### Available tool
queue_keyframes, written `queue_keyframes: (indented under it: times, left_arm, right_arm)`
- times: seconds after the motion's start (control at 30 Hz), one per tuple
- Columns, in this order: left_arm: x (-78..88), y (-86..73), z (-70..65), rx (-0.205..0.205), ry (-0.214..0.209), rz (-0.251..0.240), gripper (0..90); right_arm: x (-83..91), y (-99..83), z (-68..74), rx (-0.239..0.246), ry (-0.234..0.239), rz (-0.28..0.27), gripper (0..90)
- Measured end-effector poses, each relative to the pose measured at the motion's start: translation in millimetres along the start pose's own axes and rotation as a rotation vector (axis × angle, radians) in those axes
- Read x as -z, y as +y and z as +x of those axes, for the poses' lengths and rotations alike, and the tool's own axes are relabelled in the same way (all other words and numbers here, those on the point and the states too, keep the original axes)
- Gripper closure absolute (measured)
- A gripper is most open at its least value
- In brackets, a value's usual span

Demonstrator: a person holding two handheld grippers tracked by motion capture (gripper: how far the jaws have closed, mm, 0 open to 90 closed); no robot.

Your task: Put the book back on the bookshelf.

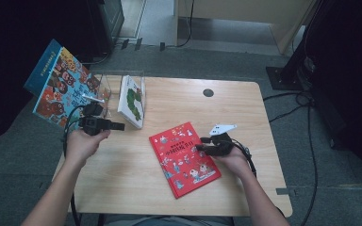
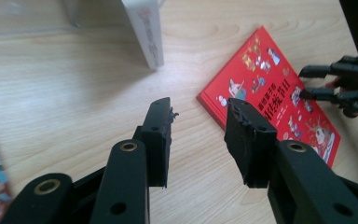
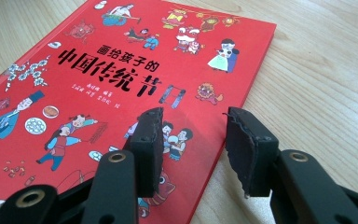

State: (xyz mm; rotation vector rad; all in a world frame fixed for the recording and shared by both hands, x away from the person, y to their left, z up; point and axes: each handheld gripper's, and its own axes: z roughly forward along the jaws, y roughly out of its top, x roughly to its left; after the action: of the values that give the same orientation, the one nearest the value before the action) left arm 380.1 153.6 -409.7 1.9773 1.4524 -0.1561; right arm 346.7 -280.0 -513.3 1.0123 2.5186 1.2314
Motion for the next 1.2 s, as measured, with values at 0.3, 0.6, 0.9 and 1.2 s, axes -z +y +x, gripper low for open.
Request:
queue_keyframes:
  times: [0.3, 0.6, 0.9, 1.2]
  left_arm:
    - [-28.5, -12.3, -3.0, -0.006, -0.042, 0.027, 63.1]
    - [-47.1, -24.5, -7.9, -0.013, -0.07, 0.02, 63.4]
    - [-59.3, -33.4, -15.4, -0.033, -0.038, 0.039, 75.8]
    - [-72.3, -38.5, -24.6, -0.064, -0.059, 0.048, 85.6]
  right_arm:
    - [-0.3, -1.2, -3.0, -0.028, 0.013, -0.005, 57.5]
    - [-0.3, -1.5, -4.0, -0.051, 0.019, -0.004, 58.3]
    - [2.1, -1.8, -4.9, -0.035, -0.015, -0.012, 62.3]
    - [10.7, -9.5, -12.7, -0.1, -0.04, -0.038, 80.3]
